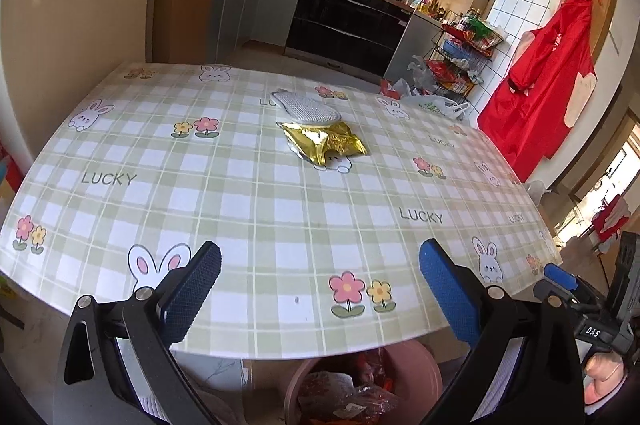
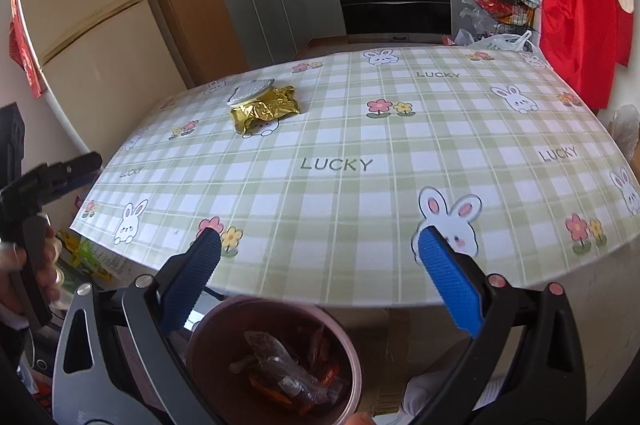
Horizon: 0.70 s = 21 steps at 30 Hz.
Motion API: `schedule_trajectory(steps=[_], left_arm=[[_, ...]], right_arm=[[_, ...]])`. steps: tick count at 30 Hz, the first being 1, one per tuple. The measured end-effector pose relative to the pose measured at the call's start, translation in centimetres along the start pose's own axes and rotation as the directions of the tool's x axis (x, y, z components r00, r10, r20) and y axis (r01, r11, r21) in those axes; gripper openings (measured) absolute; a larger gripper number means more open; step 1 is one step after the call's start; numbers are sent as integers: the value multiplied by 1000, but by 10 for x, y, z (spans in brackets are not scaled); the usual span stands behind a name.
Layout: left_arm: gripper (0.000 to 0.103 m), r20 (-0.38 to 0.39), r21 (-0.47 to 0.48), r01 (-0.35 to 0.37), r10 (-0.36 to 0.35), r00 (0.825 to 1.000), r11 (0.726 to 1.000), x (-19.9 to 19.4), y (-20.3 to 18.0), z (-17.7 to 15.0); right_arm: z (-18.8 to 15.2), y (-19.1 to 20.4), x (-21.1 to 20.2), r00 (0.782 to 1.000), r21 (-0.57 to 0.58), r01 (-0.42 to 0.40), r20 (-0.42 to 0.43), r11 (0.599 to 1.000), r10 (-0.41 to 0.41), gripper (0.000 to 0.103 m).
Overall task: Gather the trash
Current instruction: 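Move the left gripper to the grey mesh pad on the gold wrapper, then close the left gripper on the grey mesh pad and lift it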
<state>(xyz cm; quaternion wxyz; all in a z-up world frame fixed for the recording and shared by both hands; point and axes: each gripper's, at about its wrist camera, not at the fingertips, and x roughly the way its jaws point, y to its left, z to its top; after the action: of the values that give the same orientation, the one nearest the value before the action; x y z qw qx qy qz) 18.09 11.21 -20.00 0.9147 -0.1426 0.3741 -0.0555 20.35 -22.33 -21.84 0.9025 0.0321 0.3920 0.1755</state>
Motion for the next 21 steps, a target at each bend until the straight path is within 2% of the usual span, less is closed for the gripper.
schedule_trajectory(steps=[3, 7, 10, 13, 17, 21], left_arm=[[97, -18, -14, 15, -15, 1000, 1000, 24, 12, 28], [97, -48, -30, 6, -7, 999, 1000, 72, 21, 70], [97, -73, -44, -23, 20, 997, 999, 123, 20, 103], [97, -153, -70, -23, 12, 988, 997, 185, 16, 138], [97, -211, -161, -18, -16, 977, 987, 247, 23, 173], [97, -237, -311, -46, -30, 971, 949, 282, 51, 188]], right_arm=[[22, 3, 25, 1000, -23, 0, -5, 1000, 0, 97], [50, -4, 57, 1000, 7, -10, 8, 1000, 10, 97], [64, -16, 80, 1000, 21, 12, -1, 1000, -12, 97], [73, -32, 96, 1000, 32, 17, -11, 999, -17, 97], [81, -53, 105, 999, 27, 37, -14, 999, -36, 97], [84, -69, 115, 998, 28, 57, -29, 998, -56, 97]])
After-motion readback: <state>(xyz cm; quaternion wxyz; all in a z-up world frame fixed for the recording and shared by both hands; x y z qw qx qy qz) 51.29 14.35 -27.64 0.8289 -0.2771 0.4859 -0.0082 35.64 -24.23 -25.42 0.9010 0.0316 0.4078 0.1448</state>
